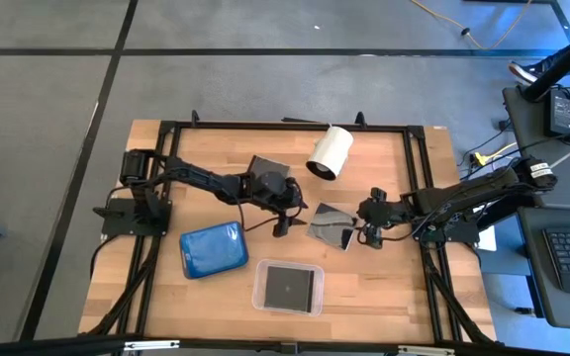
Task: Pick & place jewel cases by type
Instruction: Put the bottom black CD case into the transparent bin
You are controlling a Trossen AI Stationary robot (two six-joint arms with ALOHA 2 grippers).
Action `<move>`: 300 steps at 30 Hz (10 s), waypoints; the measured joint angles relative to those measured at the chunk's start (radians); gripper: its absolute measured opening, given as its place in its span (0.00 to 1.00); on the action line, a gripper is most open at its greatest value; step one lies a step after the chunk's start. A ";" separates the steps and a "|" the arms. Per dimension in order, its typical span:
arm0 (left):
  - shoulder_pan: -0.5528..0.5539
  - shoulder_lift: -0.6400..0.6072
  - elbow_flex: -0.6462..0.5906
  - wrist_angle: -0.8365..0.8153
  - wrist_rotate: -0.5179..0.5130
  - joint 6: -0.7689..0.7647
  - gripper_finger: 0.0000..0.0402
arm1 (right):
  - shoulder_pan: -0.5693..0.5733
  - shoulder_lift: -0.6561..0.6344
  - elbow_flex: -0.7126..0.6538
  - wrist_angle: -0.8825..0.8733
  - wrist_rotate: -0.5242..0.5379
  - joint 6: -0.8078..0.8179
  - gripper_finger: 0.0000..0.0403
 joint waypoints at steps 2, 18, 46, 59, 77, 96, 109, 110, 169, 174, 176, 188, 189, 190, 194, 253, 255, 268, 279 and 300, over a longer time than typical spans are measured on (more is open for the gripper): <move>-0.009 0.012 0.000 0.005 0.004 0.003 0.62 | 0.000 0.000 0.000 -0.002 -0.011 0.006 0.66; -0.007 0.145 0.000 0.071 -0.036 -0.078 0.62 | -0.001 0.032 0.000 -0.074 -0.010 0.007 0.66; -0.047 0.187 0.002 -0.013 -0.068 -0.085 0.60 | -0.139 0.243 0.002 0.106 -0.113 -0.074 0.66; -0.074 0.184 0.003 -0.086 -0.018 -0.173 0.58 | -0.139 0.254 0.003 0.107 -0.113 -0.073 0.66; -0.154 0.190 0.000 -0.051 -0.311 -0.154 0.57 | -0.137 0.259 -0.002 0.185 -0.153 -0.122 0.66; -0.107 0.181 -0.006 0.025 -0.181 0.066 0.57 | -0.136 0.312 0.004 0.250 -0.291 -0.126 0.66; -0.107 0.166 -0.006 0.034 -0.179 0.125 0.57 | -0.136 0.323 0.003 0.245 -0.291 -0.131 0.66; -0.107 0.166 -0.005 0.034 -0.178 0.125 0.57 | -0.136 0.324 0.003 0.245 -0.291 -0.131 0.66; -0.217 0.086 0.002 0.204 -0.447 0.929 0.54 | -0.136 0.328 0.000 0.285 -0.291 -0.229 0.66; -0.223 0.086 0.001 0.199 -0.435 0.988 0.47 | -0.136 0.328 0.000 0.284 -0.290 -0.227 0.66; -0.222 0.086 0.001 0.199 -0.435 1.008 0.43 | -0.136 0.328 0.000 0.284 -0.290 -0.227 0.66; -0.222 0.086 0.000 0.199 -0.433 1.135 0.25 | -0.136 0.327 0.000 0.292 -0.291 -0.225 0.66; -0.222 0.086 0.000 0.199 -0.433 1.142 0.25 | -0.136 0.327 0.000 0.292 -0.291 -0.224 0.66; -0.222 0.086 0.000 0.199 -0.433 1.150 0.24 | -0.136 0.327 0.000 0.292 -0.291 -0.221 0.66; -0.222 0.086 0.000 0.198 -0.434 1.153 0.23 | -0.136 0.327 0.001 0.272 -0.295 -0.203 0.66; -0.255 0.086 0.000 0.145 -0.509 1.233 0.12 | -0.137 -0.005 -0.002 0.268 -0.434 0.012 0.66; -0.255 0.086 0.000 0.145 -0.518 1.212 0.11 | -0.137 -0.048 -0.001 0.273 -0.433 0.016 0.66; -0.241 0.021 -0.002 0.093 -0.481 0.894 0.11 | -0.137 -0.209 0.000 0.267 -0.431 0.065 0.66; -0.136 -0.182 0.000 -0.113 -0.189 0.388 0.12 | -0.138 -0.209 0.000 0.246 -0.423 0.094 0.66; -0.030 -0.354 0.000 -0.353 0.304 -0.245 0.10 | -0.138 -0.209 0.001 0.240 -0.421 0.056 0.66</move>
